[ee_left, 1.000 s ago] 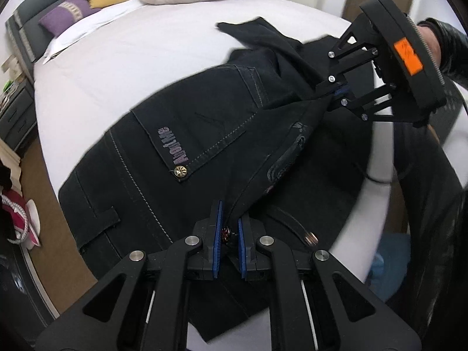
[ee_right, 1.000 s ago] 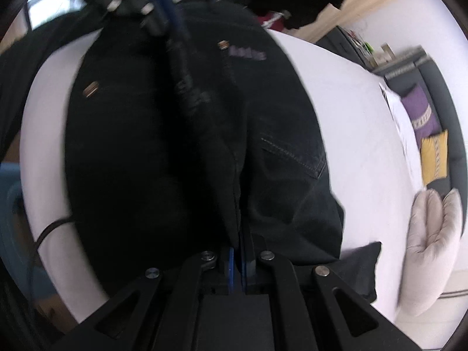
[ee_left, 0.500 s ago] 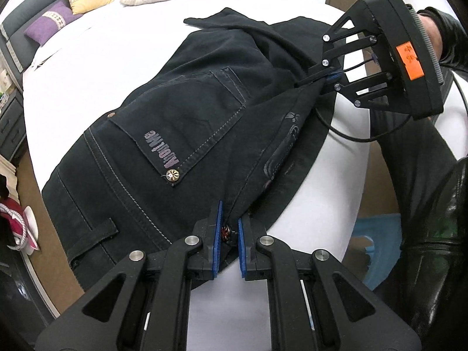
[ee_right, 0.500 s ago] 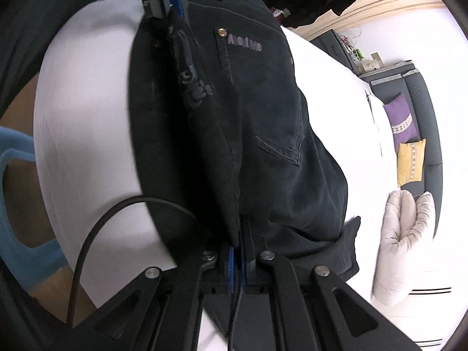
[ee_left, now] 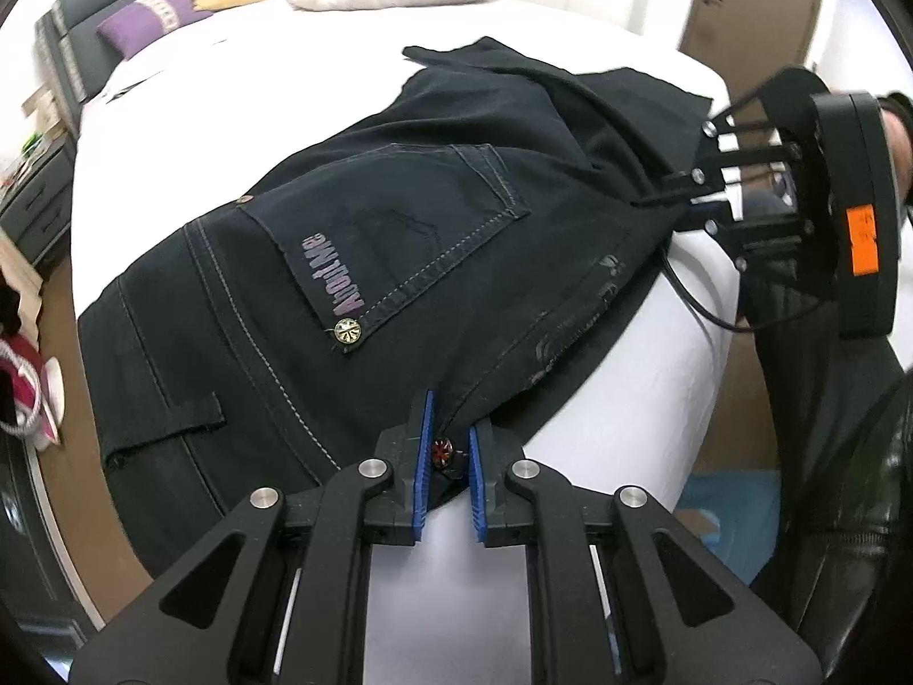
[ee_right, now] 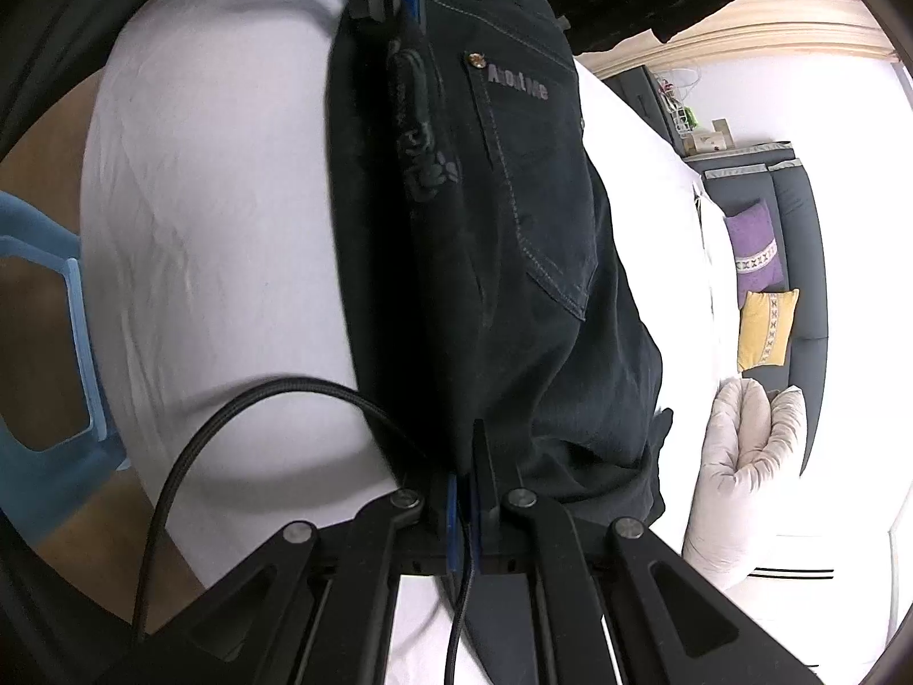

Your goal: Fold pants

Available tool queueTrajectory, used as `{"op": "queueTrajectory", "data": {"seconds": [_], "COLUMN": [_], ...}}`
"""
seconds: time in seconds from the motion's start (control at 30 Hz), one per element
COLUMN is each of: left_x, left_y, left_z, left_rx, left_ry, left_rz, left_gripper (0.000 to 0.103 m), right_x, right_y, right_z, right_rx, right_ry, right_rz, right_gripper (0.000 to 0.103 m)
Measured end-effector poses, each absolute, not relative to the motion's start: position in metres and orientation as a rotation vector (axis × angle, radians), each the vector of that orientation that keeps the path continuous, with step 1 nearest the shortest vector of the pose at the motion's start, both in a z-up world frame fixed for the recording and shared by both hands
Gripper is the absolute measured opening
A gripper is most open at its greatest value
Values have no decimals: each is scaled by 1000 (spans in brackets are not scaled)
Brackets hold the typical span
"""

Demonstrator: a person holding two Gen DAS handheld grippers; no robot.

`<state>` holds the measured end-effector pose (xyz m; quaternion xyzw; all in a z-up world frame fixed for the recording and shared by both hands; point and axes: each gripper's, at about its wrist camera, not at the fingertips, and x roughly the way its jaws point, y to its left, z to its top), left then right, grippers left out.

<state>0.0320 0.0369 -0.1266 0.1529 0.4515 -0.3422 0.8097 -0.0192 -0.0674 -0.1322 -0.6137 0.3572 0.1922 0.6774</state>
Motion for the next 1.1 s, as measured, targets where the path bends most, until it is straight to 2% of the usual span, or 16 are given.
{"op": "queueTrajectory", "data": {"seconds": [0.2, 0.3, 0.37, 0.4, 0.6, 0.77, 1.0, 1.1], "left_x": [20, 8, -2, -5, 5, 33, 79, 80], "left_y": [44, 55, 67, 73, 89, 63, 25, 18], "left_z": [-120, -110, -103, -99, -77, -70, -127, -130], "left_rx": [316, 260, 201, 174, 28, 27, 53, 65], "left_ry": [944, 945, 940, 934, 899, 870, 1041, 1030], "left_rz": [-671, -668, -673, -669, -638, -640, -565, -522], "left_gripper": [18, 31, 53, 55, 55, 55, 53, 53], "right_x": [-25, -26, -26, -26, -30, -32, -33, -33], "right_y": [-60, -59, -59, -59, -58, -56, -57, -60], "right_z": [-143, -145, -147, -148, -151, -156, -154, -151], "right_rx": [-1388, -1384, -1383, -1385, -1419, -1429, -1365, -1310], "right_ry": [816, 821, 820, 818, 809, 806, 810, 802], "right_rz": [411, 400, 393, 391, 384, 358, 318, 279], "right_gripper": [7, 7, 7, 7, 7, 7, 7, 8]}}
